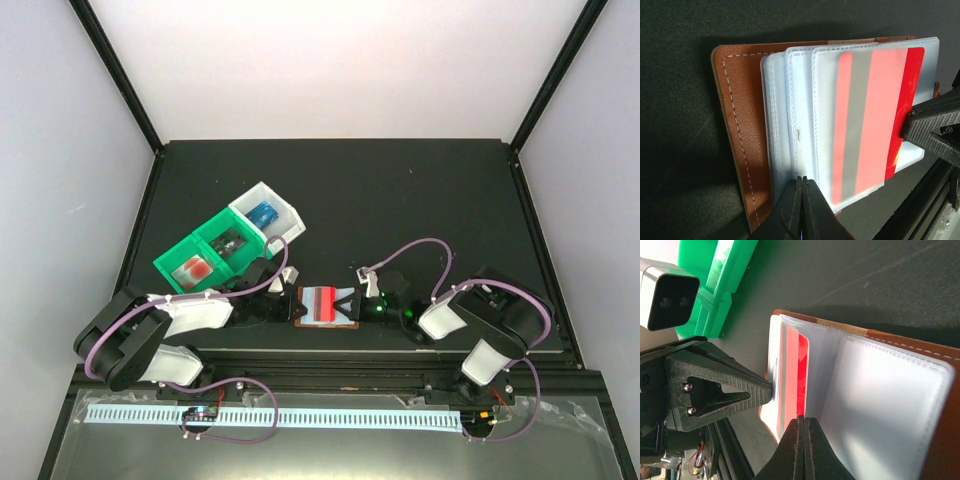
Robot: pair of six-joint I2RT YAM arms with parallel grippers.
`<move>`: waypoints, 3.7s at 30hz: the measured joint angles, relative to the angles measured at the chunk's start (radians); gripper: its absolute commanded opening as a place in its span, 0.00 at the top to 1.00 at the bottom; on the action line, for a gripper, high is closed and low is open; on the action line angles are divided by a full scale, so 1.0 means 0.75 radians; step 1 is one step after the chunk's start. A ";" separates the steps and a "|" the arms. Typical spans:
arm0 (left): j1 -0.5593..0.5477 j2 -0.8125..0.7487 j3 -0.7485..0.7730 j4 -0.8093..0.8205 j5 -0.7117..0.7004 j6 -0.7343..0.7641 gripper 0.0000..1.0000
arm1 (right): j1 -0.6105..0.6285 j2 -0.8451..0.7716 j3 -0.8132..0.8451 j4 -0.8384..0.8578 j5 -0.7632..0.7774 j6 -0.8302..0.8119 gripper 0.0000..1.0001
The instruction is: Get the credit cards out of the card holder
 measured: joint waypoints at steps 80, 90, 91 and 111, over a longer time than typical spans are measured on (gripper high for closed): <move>-0.007 -1.013 0.168 -0.461 -0.066 -0.349 0.17 | 0.360 -0.886 0.144 -0.638 0.566 -1.454 0.99; -0.007 -1.163 0.140 -0.327 0.044 -0.592 0.33 | 0.532 -0.823 0.088 -0.393 0.804 -2.128 0.99; -0.007 -1.166 0.120 -0.288 0.063 -0.625 0.35 | 0.547 -0.804 0.086 -0.371 0.826 -2.186 0.99; -0.007 -1.145 -0.019 -0.031 0.152 -0.947 0.77 | 0.772 -0.396 0.129 0.257 1.332 -2.940 0.99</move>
